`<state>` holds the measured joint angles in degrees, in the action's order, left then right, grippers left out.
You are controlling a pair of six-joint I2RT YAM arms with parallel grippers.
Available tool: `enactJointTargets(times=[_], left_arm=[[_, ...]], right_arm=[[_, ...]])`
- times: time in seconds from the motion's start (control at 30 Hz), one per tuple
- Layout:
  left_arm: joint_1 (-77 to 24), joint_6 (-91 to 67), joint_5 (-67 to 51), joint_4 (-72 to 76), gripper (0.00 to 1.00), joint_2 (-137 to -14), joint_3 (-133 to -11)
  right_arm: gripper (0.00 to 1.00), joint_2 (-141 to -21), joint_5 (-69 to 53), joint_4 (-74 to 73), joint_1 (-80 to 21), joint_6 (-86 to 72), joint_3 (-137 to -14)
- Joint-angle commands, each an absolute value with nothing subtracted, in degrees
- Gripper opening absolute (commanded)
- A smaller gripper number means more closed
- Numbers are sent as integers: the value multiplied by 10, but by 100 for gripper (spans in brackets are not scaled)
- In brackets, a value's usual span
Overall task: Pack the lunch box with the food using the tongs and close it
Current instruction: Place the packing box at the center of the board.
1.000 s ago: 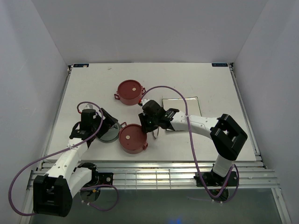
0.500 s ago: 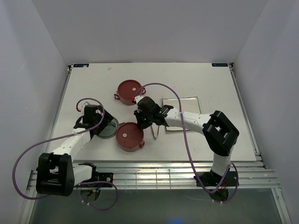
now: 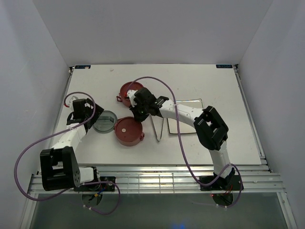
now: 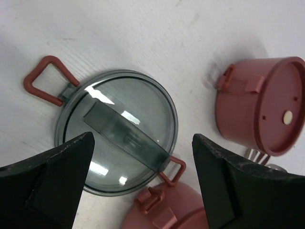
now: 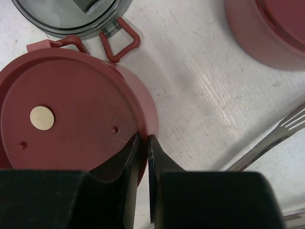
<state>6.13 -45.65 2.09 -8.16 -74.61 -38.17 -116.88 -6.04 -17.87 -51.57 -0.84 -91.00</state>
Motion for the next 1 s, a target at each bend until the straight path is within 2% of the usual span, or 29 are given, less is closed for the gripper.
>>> enactJointTargets(times=[0.0,0.13,0.2,0.23,0.27,0.3,0.33,0.37,0.47,0.5,0.97], left_arm=[[37,-425,1,-96,94,-679,-399],[9,-414,13,-133,92,-622,-374],[9,-414,-31,-134,90,-595,-349],[9,-413,-47,-134,84,-569,-340],[9,-417,-83,-128,77,-557,-318],[9,-419,-105,-120,65,-547,-305],[9,-423,-123,-113,38,-532,-295],[9,-425,-138,-104,28,-530,-284],[9,-418,-159,-108,6,-542,-264],[9,-416,-163,-109,1,-549,-257],[-30,-428,-180,-69,0,-617,-214]], right_arm=[[8,-1178,-112,-209,-489,72,-960],[8,-1164,-149,-209,-479,94,-945],[8,-1158,-172,-207,-479,103,-938],[8,-1154,-180,-207,-479,106,-933],[8,-1151,-184,-205,-479,110,-923],[8,-1150,-183,-205,-479,110,-918],[8,-1146,-184,-205,-479,110,-913],[8,-1143,-189,-204,-479,112,-901],[8,-1129,-195,-198,-479,112,-888],[8,-1127,-202,-195,-479,111,-879],[8,-1129,-224,-176,-479,97,-874]])
